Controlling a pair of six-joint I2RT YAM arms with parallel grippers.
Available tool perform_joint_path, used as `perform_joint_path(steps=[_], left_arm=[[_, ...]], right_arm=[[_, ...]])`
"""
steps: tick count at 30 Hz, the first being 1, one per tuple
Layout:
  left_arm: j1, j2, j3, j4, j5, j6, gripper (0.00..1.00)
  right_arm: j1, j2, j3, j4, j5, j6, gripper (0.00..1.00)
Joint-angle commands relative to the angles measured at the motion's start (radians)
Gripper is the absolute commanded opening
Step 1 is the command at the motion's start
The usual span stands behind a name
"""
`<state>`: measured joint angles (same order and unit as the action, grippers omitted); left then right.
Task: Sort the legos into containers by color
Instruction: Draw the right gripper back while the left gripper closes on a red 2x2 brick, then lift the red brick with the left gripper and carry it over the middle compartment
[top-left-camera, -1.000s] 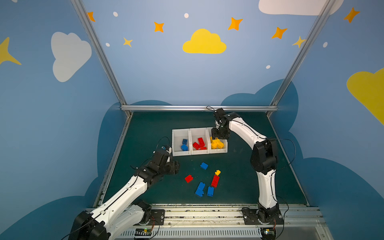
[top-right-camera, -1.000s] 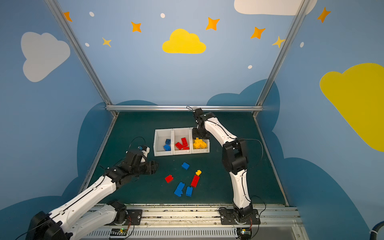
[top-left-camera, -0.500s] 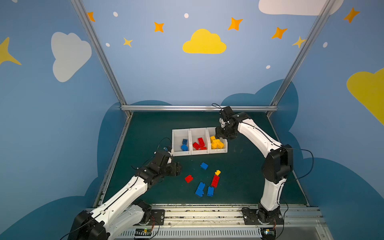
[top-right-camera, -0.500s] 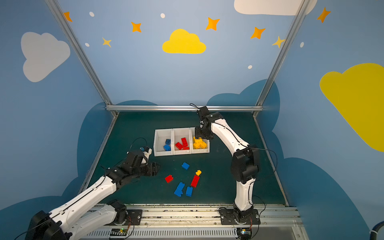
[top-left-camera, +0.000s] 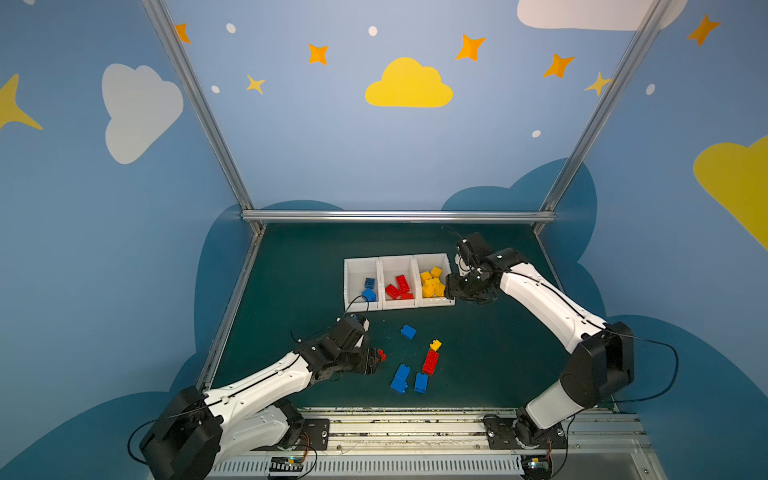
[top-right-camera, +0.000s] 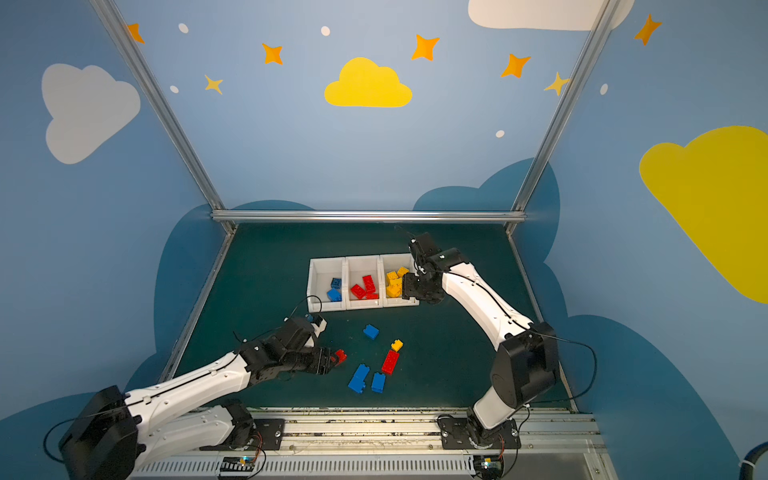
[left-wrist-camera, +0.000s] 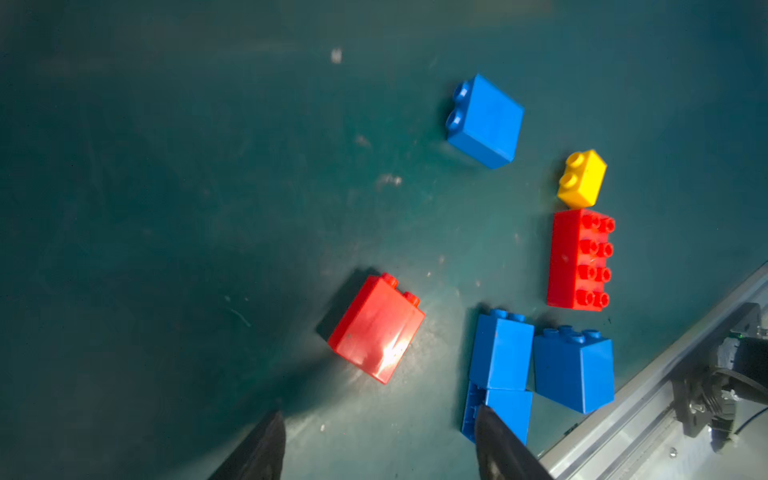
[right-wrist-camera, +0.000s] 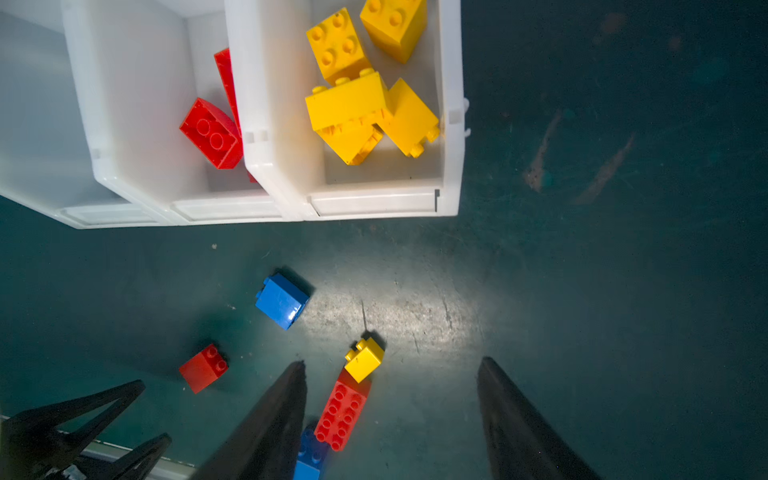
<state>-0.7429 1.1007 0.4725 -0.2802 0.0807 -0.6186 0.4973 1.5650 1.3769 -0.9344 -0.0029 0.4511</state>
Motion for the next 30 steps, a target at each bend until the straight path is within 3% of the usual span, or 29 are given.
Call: perform_joint_path(steps=[1, 13, 24, 30], left_arm=[[-0.006, 0.034, -0.012, 0.105, 0.055, -0.066, 0.72], [-0.007, 0.239, 0.057, 0.176, 0.117, -0.057, 0.72], [-0.009, 0.39, 0.201, 0.079, 0.014, 0.046, 0.71], [-0.059, 0.463, 0.287, -0.051, -0.083, 0.119, 0.66]], right_arm=[[-0.002, -0.055, -0.045, 0.008, 0.012, 0.024, 0.66], [-0.004, -0.068, -0.085, 0.017, 0.009, 0.038, 0.66], [-0.007, -0.03, -0.075, 0.031, 0.001, 0.032, 0.66], [-0.008, -0.023, -0.094, 0.052, -0.018, 0.035, 0.65]])
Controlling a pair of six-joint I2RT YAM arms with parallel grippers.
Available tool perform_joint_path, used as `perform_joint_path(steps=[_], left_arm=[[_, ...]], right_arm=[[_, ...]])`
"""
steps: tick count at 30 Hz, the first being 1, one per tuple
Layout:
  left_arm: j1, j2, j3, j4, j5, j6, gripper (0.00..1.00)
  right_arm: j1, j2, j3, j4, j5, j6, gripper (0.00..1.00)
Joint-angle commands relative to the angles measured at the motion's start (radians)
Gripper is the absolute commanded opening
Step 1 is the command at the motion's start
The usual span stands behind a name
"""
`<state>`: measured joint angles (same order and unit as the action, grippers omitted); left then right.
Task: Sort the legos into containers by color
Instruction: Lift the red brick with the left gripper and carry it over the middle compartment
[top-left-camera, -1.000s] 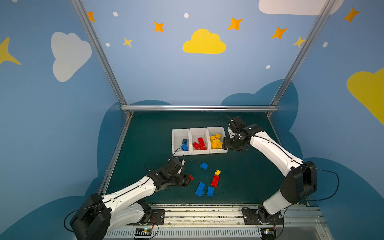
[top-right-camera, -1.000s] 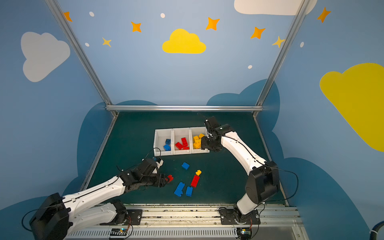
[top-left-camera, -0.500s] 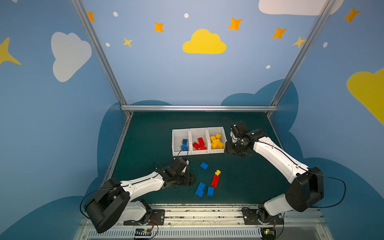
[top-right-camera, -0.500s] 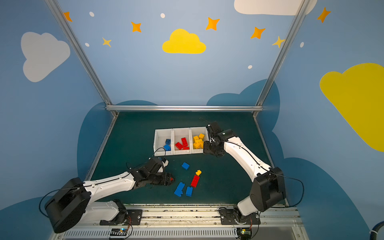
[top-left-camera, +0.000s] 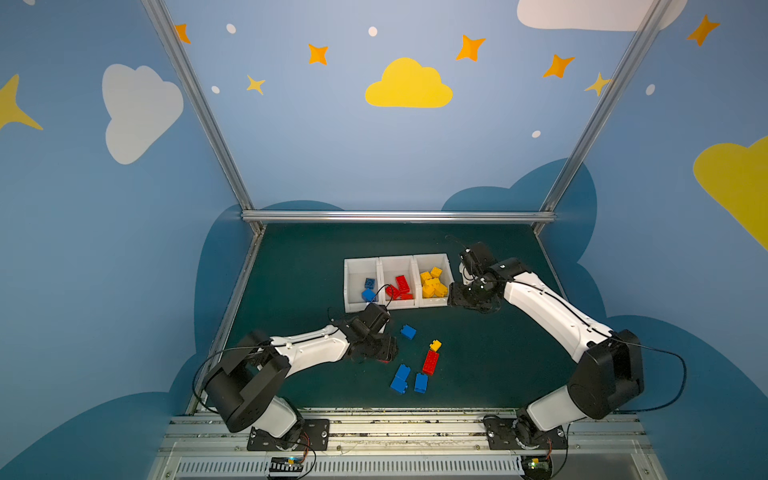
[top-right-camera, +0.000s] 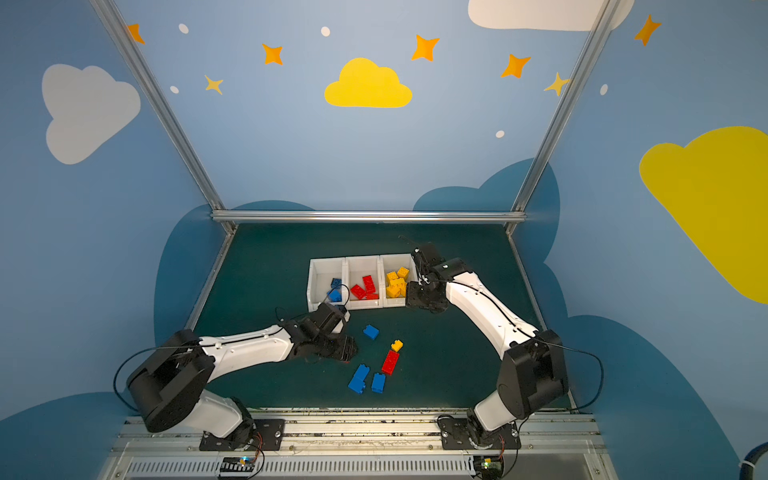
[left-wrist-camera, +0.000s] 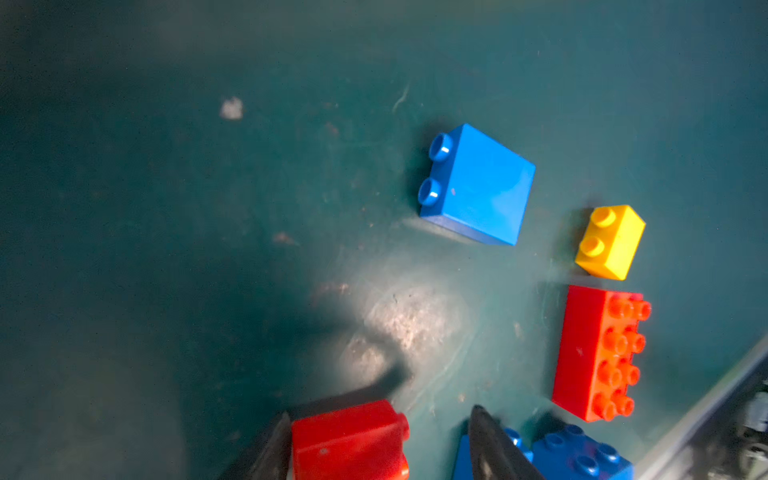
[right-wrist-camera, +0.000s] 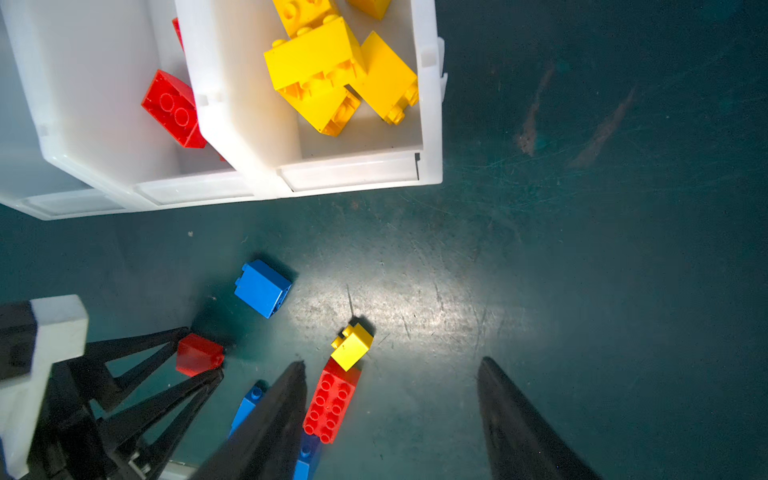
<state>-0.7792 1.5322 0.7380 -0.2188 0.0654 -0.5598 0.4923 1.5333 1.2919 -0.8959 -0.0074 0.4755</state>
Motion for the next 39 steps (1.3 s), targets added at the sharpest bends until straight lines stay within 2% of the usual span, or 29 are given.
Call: perform_joint_path(steps=[1, 9, 14, 17, 25, 33, 39], left_arm=[[-0.031, 0.037, 0.028, -0.13, -0.082, 0.069, 0.66], [-0.089, 0.092, 0.073, -0.208, -0.178, 0.11, 0.61], [-0.108, 0.151, 0.081, -0.205, -0.196, 0.117, 0.48], [-0.119, 0.168, 0.09, -0.207, -0.214, 0.116, 0.45], [-0.121, 0.159, 0.148, -0.25, -0.25, 0.159, 0.41], [-0.018, 0.154, 0.365, -0.26, -0.243, 0.285, 0.41], [0.085, 0.265, 0.607, -0.273, -0.181, 0.386, 0.43]], right_arm=[[-0.003, 0.008, -0.01, 0.015, -0.013, 0.011, 0.65], [-0.009, 0.011, -0.025, 0.029, -0.025, 0.018, 0.63], [-0.009, 0.002, -0.041, 0.035, -0.027, 0.02, 0.62], [-0.01, -0.007, -0.047, 0.027, -0.024, 0.017, 0.61], [-0.02, -0.039, -0.056, 0.018, -0.017, 0.017, 0.6], [-0.026, -0.077, -0.053, 0.0, -0.013, 0.019, 0.59], [-0.027, -0.098, -0.054, -0.015, -0.009, 0.018, 0.59]])
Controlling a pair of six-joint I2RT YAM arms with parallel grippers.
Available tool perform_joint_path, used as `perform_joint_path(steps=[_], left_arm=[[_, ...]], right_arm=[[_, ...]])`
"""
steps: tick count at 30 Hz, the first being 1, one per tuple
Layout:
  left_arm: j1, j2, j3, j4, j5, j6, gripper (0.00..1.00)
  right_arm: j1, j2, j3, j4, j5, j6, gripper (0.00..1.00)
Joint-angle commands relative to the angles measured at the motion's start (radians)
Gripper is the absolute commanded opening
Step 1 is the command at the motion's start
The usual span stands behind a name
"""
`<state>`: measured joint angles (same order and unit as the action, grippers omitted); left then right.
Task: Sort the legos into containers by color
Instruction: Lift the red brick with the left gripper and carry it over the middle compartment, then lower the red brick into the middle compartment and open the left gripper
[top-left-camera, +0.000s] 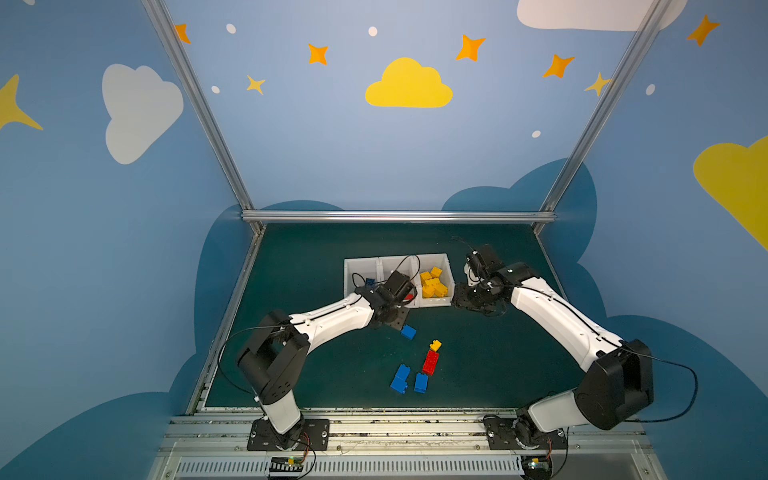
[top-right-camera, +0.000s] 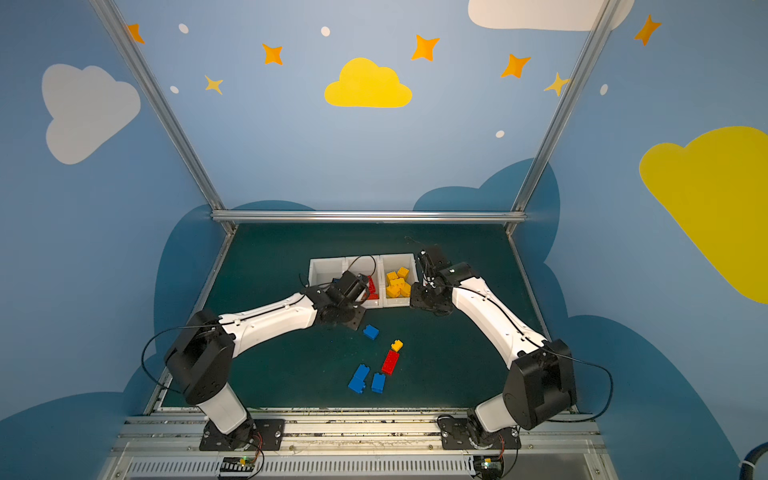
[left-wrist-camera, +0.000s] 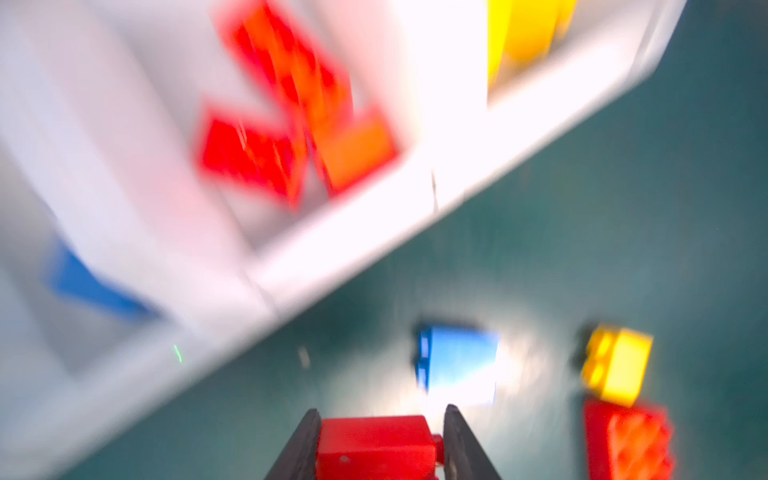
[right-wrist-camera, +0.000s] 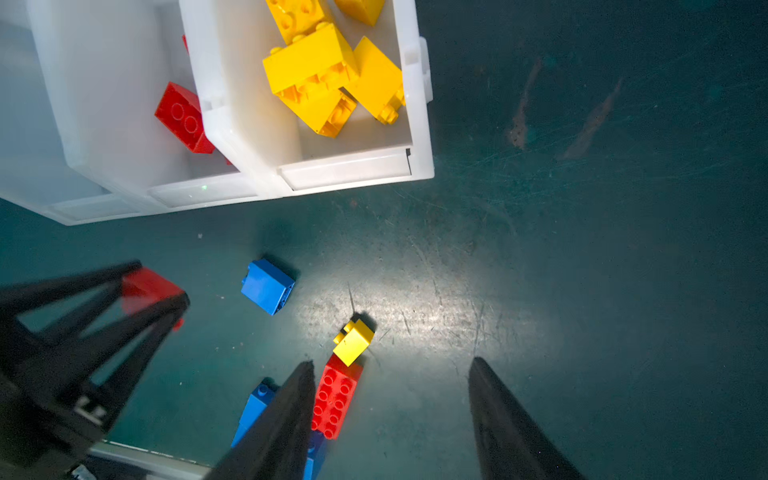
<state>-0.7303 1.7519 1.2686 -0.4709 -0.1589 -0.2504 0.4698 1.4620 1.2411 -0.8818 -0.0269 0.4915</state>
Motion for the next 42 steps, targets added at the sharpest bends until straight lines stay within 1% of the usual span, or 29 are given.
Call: perform_joint_path(steps=[1, 6, 13, 16, 19, 24, 27, 31, 42], left_arm=[[0.054, 0.072, 0.122, -0.027, 0.063, 0.09, 0.43], [0.107, 0.206, 0.31, -0.068, 0.073, 0.155, 0.43], [0.155, 0.367, 0.515, -0.119, 0.064, 0.2, 0.43], [0.17, 0.414, 0.586, -0.147, 0.061, 0.211, 0.43], [0.182, 0.434, 0.617, -0.148, 0.056, 0.214, 0.44], [0.192, 0.448, 0.64, -0.151, 0.052, 0.218, 0.48], [0.193, 0.442, 0.634, -0.153, 0.052, 0.214, 0.56], [0.193, 0.41, 0.597, -0.132, 0.056, 0.204, 0.62], [0.197, 0.272, 0.435, -0.06, 0.066, 0.184, 0.65]], right_arm=[[-0.004, -0.031, -0.004, -0.034, 0.01, 0.003, 0.59], [-0.002, -0.052, -0.027, -0.031, -0.01, 0.011, 0.59], [-0.003, -0.084, -0.061, -0.04, -0.001, 0.019, 0.58], [-0.003, -0.098, -0.073, -0.044, 0.0, 0.024, 0.58], [-0.003, -0.107, -0.079, -0.049, 0.002, 0.025, 0.59], [-0.004, -0.119, -0.083, -0.058, 0.01, 0.029, 0.6], [-0.003, -0.125, -0.086, -0.062, 0.013, 0.033, 0.61], [-0.003, -0.132, -0.09, -0.064, 0.015, 0.038, 0.62], [0.0, -0.126, -0.102, -0.06, 0.007, 0.05, 0.62]])
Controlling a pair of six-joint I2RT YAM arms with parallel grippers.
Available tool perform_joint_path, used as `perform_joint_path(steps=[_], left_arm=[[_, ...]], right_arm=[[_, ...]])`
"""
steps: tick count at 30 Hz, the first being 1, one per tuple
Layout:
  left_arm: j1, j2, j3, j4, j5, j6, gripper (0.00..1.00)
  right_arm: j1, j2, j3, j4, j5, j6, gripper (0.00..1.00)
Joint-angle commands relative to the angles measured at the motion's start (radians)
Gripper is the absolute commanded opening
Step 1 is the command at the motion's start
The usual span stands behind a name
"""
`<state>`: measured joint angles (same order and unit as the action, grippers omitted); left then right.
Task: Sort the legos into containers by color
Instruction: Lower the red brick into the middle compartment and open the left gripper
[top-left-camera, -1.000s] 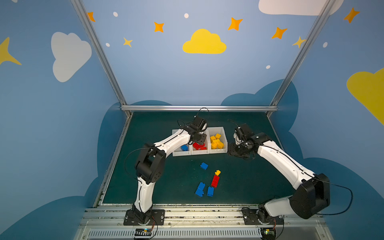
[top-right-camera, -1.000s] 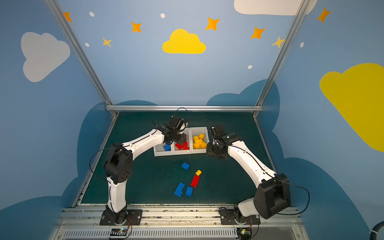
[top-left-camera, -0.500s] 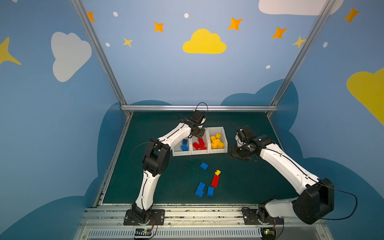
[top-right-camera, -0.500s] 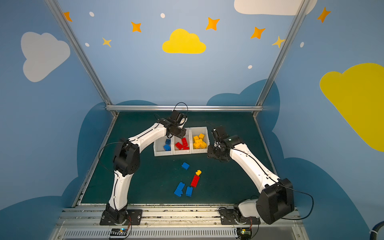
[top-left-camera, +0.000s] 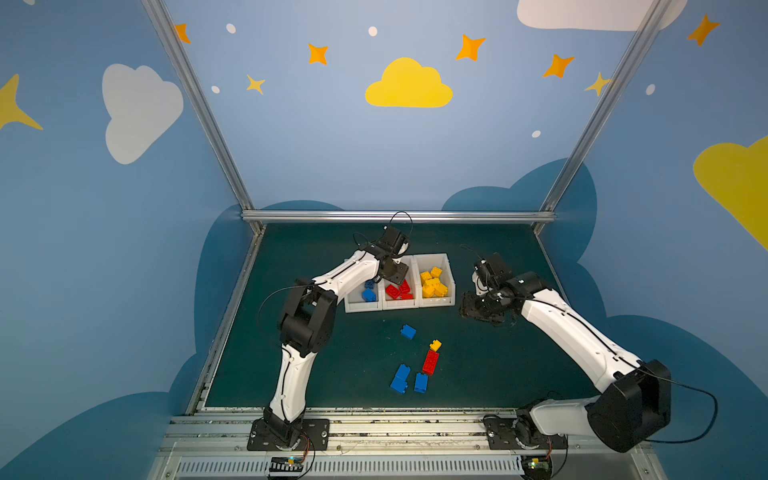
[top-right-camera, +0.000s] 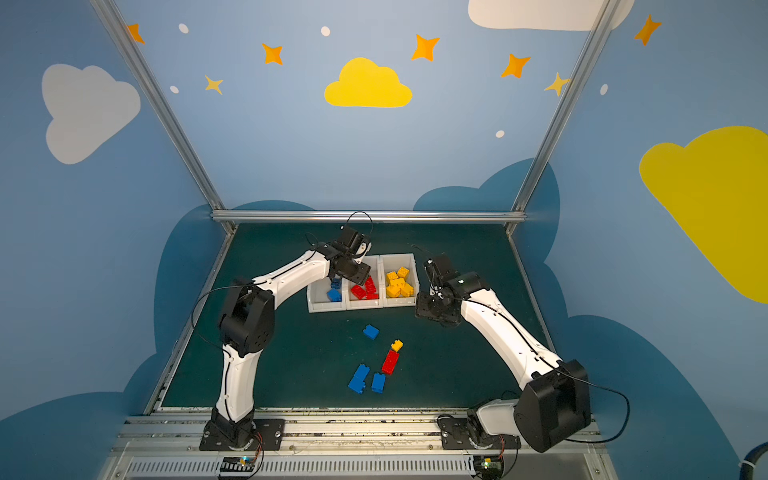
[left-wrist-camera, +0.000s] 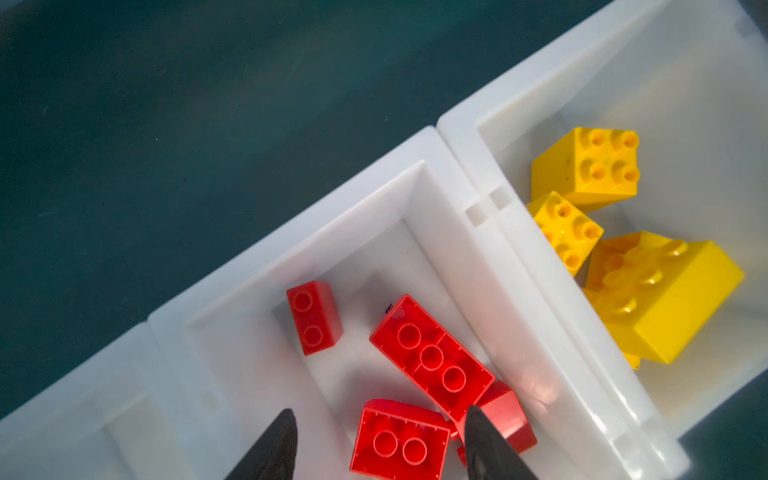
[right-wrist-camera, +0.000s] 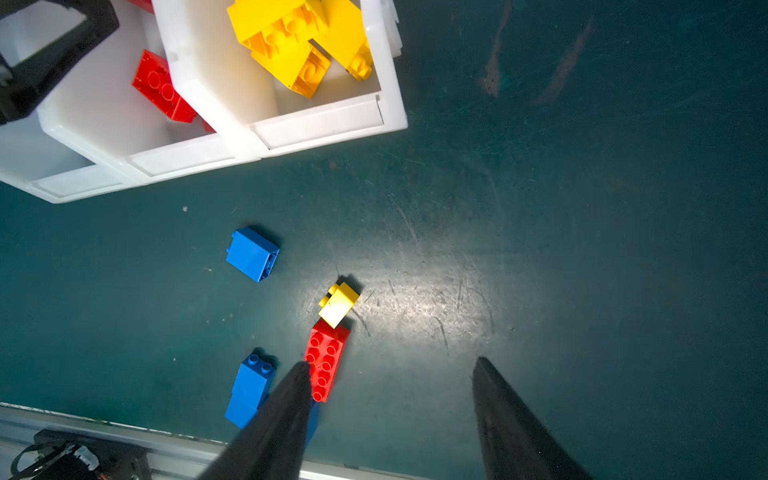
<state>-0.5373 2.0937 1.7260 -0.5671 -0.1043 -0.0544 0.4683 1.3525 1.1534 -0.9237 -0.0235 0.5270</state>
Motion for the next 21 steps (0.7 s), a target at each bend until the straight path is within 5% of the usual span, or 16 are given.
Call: perform_joint_path(steps=[1, 21], left_arm=[[0.005, -0.085, -0.041, 0.044, 0.015, -0.016, 0.65], [0.03, -0.497, -0.478, 0.192, 0.052, -0.138, 0.66]], right_arm=[[0.002, -0.015, -0.016, -0.017, 0.004, 0.017, 0.62], [0.174, 0.138, -0.059, 0.041, 0.048, 0.116, 0.63]])
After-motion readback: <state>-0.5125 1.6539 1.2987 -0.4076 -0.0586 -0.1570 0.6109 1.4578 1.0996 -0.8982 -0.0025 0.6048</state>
